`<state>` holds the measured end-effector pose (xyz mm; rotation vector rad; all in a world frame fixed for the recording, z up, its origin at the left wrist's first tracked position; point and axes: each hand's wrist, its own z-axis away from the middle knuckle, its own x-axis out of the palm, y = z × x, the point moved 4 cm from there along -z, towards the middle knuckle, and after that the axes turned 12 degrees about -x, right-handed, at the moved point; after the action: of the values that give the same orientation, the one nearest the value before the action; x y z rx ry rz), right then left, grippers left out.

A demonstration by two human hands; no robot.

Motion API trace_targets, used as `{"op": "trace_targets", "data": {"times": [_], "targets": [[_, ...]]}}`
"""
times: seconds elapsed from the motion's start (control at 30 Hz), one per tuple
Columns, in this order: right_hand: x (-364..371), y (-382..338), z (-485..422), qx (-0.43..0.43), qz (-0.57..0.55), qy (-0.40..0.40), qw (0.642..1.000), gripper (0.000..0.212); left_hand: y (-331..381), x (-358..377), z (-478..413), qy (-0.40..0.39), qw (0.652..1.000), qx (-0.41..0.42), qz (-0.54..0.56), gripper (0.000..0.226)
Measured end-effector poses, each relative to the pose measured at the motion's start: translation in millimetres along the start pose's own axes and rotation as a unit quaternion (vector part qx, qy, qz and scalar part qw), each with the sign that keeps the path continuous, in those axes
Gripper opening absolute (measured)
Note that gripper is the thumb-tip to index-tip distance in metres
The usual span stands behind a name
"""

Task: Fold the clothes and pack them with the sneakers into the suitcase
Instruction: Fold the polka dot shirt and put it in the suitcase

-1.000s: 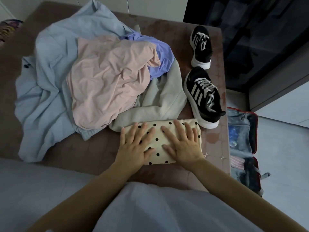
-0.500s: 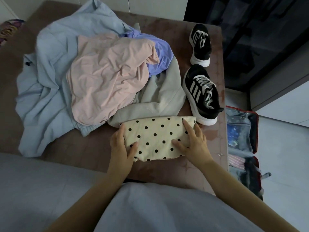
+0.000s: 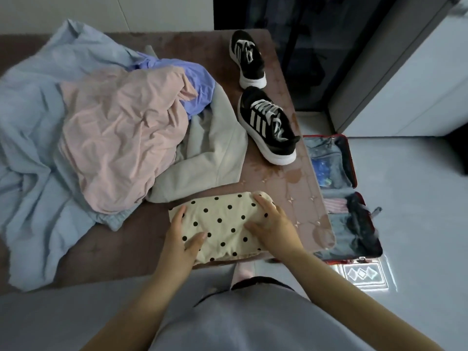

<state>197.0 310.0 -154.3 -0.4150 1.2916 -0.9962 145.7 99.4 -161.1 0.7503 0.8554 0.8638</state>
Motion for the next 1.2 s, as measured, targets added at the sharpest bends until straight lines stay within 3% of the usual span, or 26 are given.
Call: {"op": "trace_targets", "data": {"times": [0.3, 0.43, 0.63, 0.87, 1.1, 1.2], "targets": [[-26.9, 58.0, 83.8, 0.076, -0.095, 0.122, 0.985, 0.059, 15.0, 59.8, 26.6, -0.1, 0.991, 0.066, -0.058, 0.065], [-71.6, 117.9, 118.8, 0.104, -0.154, 0.189, 0.964, 0.061, 41.1, 131.4, 47.7, -0.145, 0.981, 0.101, -0.084, 0.065], [-172.0, 216.9, 166.3, 0.137, -0.192, 0.217, 0.947, 0.055, 73.2, 281.3, 76.3, -0.217, 0.964, 0.113, -0.102, 0.064], [-290.9, 325.6, 178.4, 0.168, -0.131, 0.188, 0.959, 0.051, 88.0, 437.2, 91.7, -0.227, 0.972, 0.009, -0.055, 0.069], [-327.5, 374.6, 122.7, 0.154, -0.195, 0.122, 0.961, 0.047, 93.7, 480.9, 44.7, -0.196, 0.973, -0.113, -0.047, 0.072], [-334.6, 394.6, 92.9, 0.169, -0.227, 0.104, 0.953, 0.058, 96.7, 497.4, 5.8, -0.192, 0.97, -0.141, -0.053, 0.083]]}}
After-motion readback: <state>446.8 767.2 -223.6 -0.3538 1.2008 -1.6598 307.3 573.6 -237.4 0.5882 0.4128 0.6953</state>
